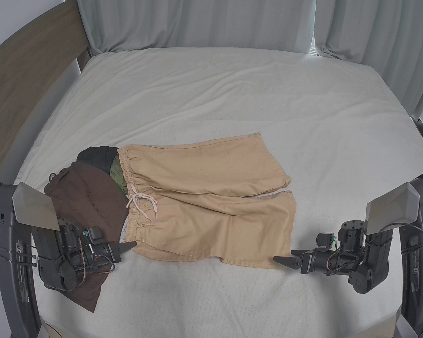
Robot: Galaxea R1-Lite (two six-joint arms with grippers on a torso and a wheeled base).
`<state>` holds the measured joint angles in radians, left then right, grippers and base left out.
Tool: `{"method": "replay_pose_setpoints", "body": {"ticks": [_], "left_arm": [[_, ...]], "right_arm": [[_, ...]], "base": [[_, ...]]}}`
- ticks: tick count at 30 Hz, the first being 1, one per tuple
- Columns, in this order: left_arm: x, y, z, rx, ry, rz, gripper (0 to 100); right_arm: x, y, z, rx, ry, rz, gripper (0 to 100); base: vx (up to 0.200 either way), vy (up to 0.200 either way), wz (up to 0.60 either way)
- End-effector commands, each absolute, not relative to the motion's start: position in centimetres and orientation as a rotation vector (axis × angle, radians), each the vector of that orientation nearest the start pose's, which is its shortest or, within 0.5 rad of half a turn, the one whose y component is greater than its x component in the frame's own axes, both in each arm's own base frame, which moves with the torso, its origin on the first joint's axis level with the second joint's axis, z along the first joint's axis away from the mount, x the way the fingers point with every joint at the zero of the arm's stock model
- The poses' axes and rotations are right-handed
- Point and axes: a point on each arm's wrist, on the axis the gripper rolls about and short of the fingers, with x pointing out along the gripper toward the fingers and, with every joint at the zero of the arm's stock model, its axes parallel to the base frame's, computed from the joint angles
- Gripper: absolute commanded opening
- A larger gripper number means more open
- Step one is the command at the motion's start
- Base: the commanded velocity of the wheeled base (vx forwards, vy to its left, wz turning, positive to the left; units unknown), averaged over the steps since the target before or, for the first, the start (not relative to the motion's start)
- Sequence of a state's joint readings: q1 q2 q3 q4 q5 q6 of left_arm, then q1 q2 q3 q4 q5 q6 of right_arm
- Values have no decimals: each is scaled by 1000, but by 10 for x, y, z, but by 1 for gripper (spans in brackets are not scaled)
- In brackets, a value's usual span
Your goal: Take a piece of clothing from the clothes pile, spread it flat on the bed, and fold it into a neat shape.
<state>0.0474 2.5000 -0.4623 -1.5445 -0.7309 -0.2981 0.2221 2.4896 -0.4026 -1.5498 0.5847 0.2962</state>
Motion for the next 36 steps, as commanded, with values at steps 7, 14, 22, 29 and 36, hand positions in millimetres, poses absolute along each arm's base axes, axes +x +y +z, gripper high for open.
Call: {"method": "replay_pose_setpoints", "body": {"ticks": [7,14,22,29,36], "left_arm": [[315,0,-57,-473,564,-597,0],[315,0,-56,-472,562,-599,0],[315,0,-56,-473,562,-597,0],[315,0,-57,-473,563,-597,0],[316,0,-57,-473,562,-597,0]], "right_arm": [[287,94,-72,365,710,751,100],[283,95,-73,365,730,759,100],[281,96,-73,365,738,769,0],[281,94,-73,365,735,764,0],[278,92,-68,366,732,760,0]], "base": [[0,0,0],[0,0,0],[0,0,0],[0,0,0],[0,0,0]]}}
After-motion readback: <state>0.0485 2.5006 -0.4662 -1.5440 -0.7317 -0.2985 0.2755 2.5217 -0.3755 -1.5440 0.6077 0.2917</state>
